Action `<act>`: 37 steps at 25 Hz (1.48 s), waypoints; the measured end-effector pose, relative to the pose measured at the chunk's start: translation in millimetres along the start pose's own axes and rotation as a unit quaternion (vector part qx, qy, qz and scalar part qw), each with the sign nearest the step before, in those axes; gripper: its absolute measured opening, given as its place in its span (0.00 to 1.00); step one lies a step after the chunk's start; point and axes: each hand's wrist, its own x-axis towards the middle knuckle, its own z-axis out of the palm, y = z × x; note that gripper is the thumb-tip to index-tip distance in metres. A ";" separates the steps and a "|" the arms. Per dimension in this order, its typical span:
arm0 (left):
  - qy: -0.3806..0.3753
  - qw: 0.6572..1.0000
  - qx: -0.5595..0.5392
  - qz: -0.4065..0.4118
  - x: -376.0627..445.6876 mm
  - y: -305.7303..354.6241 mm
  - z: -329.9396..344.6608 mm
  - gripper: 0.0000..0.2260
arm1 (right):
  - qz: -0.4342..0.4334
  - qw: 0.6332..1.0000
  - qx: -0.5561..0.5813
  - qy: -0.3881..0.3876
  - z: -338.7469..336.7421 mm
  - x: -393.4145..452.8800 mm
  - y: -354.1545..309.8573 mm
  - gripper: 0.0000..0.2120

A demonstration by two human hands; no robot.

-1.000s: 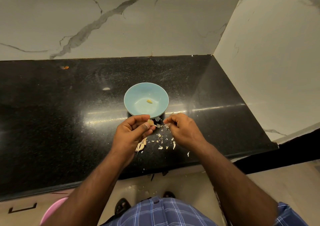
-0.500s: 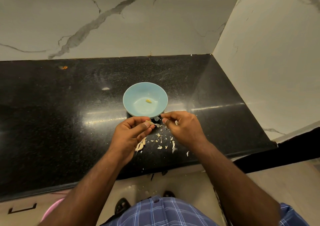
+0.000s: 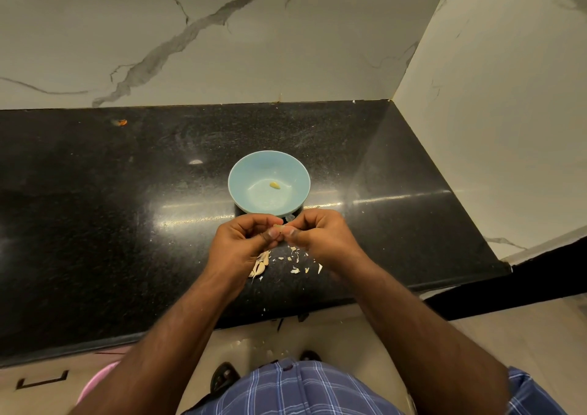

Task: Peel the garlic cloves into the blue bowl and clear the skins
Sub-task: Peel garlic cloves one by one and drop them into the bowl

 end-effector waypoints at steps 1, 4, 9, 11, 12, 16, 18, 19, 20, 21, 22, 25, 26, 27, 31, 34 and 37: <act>-0.002 1.000 0.014 0.011 0.3 -1.1 -0.5 0.07 | 0.022 1.000 0.015 -0.002 -0.5 0.0 -1.3 0.06; -0.009 0.999 0.029 0.028 0.5 -1.6 -0.5 0.08 | 0.083 0.995 0.058 -0.014 -2.7 -0.4 -5.2 0.02; -0.010 0.999 0.038 0.036 0.1 -2.5 -1.0 0.09 | 0.151 0.979 0.126 -0.051 -7.1 1.5 -9.4 0.06; -0.004 0.999 0.028 0.035 0.5 -3.2 -1.5 0.08 | 0.131 0.984 0.113 -0.043 -3.9 2.0 -7.9 0.07; -0.001 1.000 0.012 0.029 0.7 -2.9 -1.7 0.06 | 0.093 0.991 0.096 -0.026 -1.1 2.5 -5.6 0.07; 0.025 0.998 -0.044 -0.038 3.1 -3.6 0.2 0.06 | -0.090 0.994 -0.018 0.058 7.7 5.3 9.0 0.05; 0.028 0.995 -0.061 -0.079 3.6 -4.4 2.3 0.04 | -0.147 0.983 -0.070 0.088 9.3 7.5 16.8 0.02; 0.026 0.993 -0.069 -0.094 4.1 -4.8 2.8 0.03 | -0.174 0.975 -0.090 0.102 9.9 7.8 19.3 0.03; 0.024 0.992 -0.073 -0.104 4.7 -5.0 3.1 0.04 | -0.196 0.968 -0.104 0.113 10.3 8.8 21.6 0.03; 0.022 0.991 -0.073 -0.106 5.0 -5.2 2.3 0.04 | -0.206 0.964 -0.111 0.121 10.7 8.8 21.7 0.02; 0.021 0.993 -0.064 -0.096 5.5 -5.9 1.0 0.04 | -0.195 0.968 -0.105 0.121 10.9 8.6 20.9 0.02; 0.022 0.999 0.026 -0.003 5.6 -6.9 -2.7 0.05 | -0.035 0.997 0.023 0.059 9.8 6.6 8.5 0.06; 0.021 0.998 0.055 0.028 5.1 -7.4 -3.3 0.04 | 0.019 0.997 0.064 0.038 8.9 6.3 4.6 0.07; 0.018 0.996 0.076 0.052 4.8 -7.8 -3.3 0.05 | 0.061 0.994 0.086 0.022 7.4 6.1 2.0 0.08; 0.007 0.987 0.120 0.103 7.4 -12.0 -2.9 0.15 | 0.159 0.974 0.163 -0.014 3.2 6.6 -5.2 0.08; 0.003 0.979 0.141 0.146 6.4 -15.2 -5.0 0.20 | 0.213 0.952 0.216 -0.033 0.3 8.5 -7.2 0.07; -0.001 0.971 0.155 0.183 5.9 -17.2 -7.5 0.23 | 0.253 0.931 0.258 -0.057 -0.7 10.7 -6.0 0.09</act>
